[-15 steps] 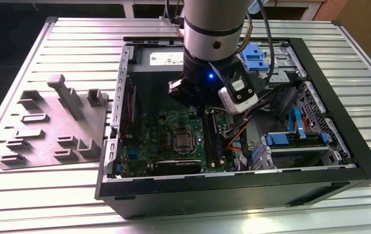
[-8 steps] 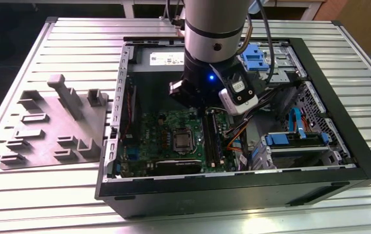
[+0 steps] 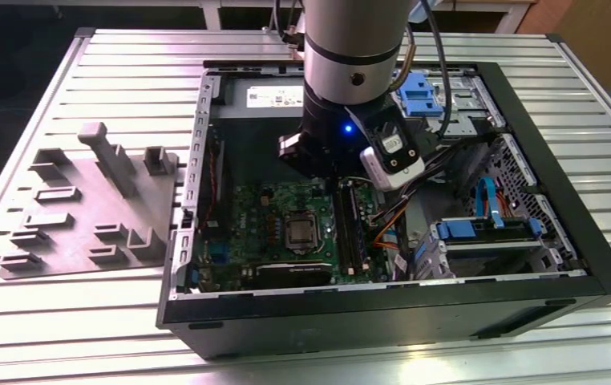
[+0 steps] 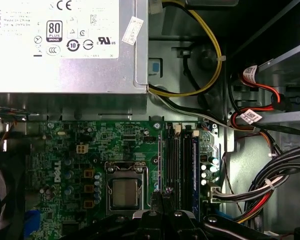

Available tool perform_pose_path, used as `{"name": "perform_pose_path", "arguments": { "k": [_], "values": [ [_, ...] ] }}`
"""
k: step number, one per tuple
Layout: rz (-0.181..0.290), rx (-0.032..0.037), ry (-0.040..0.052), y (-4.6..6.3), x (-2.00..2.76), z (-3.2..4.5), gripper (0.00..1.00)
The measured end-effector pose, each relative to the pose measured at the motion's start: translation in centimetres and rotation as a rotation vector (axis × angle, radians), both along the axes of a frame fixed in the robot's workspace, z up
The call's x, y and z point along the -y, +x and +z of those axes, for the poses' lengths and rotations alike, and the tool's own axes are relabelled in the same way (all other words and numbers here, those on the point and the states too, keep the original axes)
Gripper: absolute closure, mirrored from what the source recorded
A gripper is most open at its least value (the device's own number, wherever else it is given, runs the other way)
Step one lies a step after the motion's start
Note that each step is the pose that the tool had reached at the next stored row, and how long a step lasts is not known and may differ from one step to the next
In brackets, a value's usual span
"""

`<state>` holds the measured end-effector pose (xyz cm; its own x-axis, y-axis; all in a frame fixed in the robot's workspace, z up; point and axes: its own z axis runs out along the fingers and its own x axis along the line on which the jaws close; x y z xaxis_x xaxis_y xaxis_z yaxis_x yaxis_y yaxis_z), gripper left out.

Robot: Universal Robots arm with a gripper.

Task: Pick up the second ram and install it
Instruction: 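Insert the second ram into the second slot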

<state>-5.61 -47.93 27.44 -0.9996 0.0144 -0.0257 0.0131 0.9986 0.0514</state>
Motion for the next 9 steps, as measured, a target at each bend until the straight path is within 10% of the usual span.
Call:
{"name": "perform_pose_path", "arguments": {
  "k": [9],
  "values": [
    [0.0,-0.0001,0.0007,0.12,0.0,-0.18,0.89]
  ]
}}
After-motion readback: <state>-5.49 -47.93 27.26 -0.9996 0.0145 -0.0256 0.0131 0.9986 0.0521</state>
